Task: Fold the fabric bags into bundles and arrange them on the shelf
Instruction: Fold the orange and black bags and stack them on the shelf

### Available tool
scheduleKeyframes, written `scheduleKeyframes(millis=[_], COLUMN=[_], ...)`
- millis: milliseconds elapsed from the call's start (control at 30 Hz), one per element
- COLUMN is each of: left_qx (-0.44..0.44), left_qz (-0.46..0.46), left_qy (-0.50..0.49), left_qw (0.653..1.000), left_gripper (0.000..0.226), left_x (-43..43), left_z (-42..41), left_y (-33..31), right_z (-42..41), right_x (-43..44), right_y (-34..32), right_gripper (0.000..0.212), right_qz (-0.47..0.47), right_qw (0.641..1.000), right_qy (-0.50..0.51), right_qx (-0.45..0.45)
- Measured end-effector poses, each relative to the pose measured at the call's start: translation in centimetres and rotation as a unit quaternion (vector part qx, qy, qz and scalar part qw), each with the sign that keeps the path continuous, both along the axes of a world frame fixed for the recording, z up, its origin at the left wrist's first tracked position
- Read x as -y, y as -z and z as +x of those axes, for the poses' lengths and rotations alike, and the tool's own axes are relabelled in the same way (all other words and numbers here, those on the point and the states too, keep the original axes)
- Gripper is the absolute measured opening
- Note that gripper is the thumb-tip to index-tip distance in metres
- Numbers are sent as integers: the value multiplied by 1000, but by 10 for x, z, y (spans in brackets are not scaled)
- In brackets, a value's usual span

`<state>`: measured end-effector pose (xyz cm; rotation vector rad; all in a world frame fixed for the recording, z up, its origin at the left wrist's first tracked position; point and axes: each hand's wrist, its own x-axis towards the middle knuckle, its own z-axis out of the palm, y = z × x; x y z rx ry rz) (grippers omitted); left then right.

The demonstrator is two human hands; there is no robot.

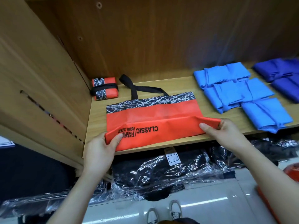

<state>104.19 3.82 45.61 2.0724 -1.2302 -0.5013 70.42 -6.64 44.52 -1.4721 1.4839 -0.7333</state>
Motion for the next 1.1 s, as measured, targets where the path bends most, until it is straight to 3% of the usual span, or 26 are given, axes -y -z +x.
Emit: scheduleKeyframes(millis=[100,267,500,567,633,733,800,933,1000,1100], left_qx=[79,191,183,210,286,264,234,287,270,240], left_qz=[7,47,-8,-71,-104,-40,31,74,63,41], left_qy=[-30,-39,-55,-7,102,247,285,325,327,325], left_qw=[996,980,982,975,947,931,929,898,903,914], left_gripper=[30,48,48,48,37,42,56,85,83,85], left_x=[5,8,5,5,8,9,5,-2,-3,-5], left_z=[-2,-5,-7,-4,2,14,21,27,30,35], left_y=[2,10,14,17,23,30,29,29,28,29], right_z=[12,35,47,48,49,40,31,17,9,-5], right_x=[3,-1,-10,-9,-4,-2,-2,-2,-2,1], right_y=[6,-2,12,13,16,20,17,15,17,17], right_gripper=[15,42,61,55,49,55,60,86,84,75], right_qz=[-50,-115,-246,-305,-319,-254,-233,-205,-218,-226], right_qw=[997,973,906,882,864,865,865,853,845,878], right_qy=[59,124,124,77,-33,-181,-219,-277,-295,-297], right_qx=[-22,-154,-321,-352,-387,-394,-386,-393,-389,-300])
